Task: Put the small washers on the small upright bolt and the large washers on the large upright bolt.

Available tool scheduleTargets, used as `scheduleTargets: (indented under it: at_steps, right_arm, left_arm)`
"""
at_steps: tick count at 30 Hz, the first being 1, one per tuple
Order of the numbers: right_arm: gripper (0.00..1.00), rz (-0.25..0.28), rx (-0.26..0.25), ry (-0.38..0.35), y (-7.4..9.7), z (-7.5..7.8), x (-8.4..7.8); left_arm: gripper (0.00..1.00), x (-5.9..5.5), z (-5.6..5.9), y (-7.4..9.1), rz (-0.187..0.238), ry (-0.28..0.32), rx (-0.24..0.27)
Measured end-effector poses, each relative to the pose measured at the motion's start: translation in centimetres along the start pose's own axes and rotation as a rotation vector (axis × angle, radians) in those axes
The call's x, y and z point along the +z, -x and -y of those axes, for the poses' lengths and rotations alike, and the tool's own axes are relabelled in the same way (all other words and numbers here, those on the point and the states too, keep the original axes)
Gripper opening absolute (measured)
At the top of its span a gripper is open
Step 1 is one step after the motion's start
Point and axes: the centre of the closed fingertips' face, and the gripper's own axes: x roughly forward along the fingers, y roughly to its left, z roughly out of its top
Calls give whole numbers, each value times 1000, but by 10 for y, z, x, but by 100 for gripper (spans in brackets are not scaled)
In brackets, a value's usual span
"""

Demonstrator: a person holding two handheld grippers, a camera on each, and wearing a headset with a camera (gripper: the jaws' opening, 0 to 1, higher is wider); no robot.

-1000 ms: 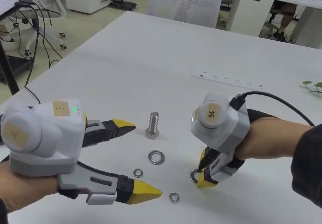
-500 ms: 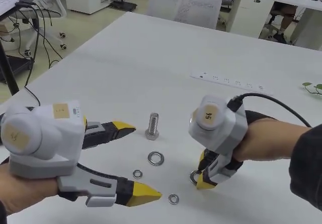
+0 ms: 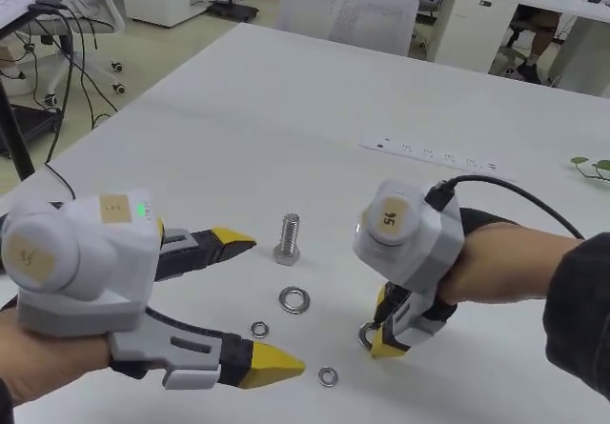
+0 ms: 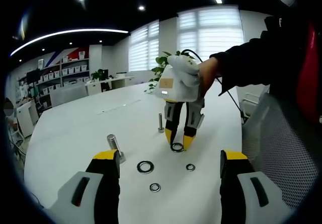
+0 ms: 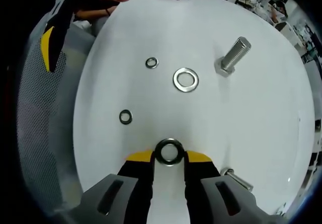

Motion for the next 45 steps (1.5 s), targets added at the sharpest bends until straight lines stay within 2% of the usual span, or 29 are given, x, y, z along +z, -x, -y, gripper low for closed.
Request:
scheduleTargets:
  at_steps: [27,35,45]
  right_arm:
    - [23,-20,-8,15,9,2,0]
    - [23,-5,-20,21,21,6,7]
    - [23,13,-36,34,34,9,16]
  left_arm:
    - [82,-2,-6,3,5,10,30]
    - [83,-1,-12,5,11,7,58]
    - [83,-1,-23,12,20,9,117]
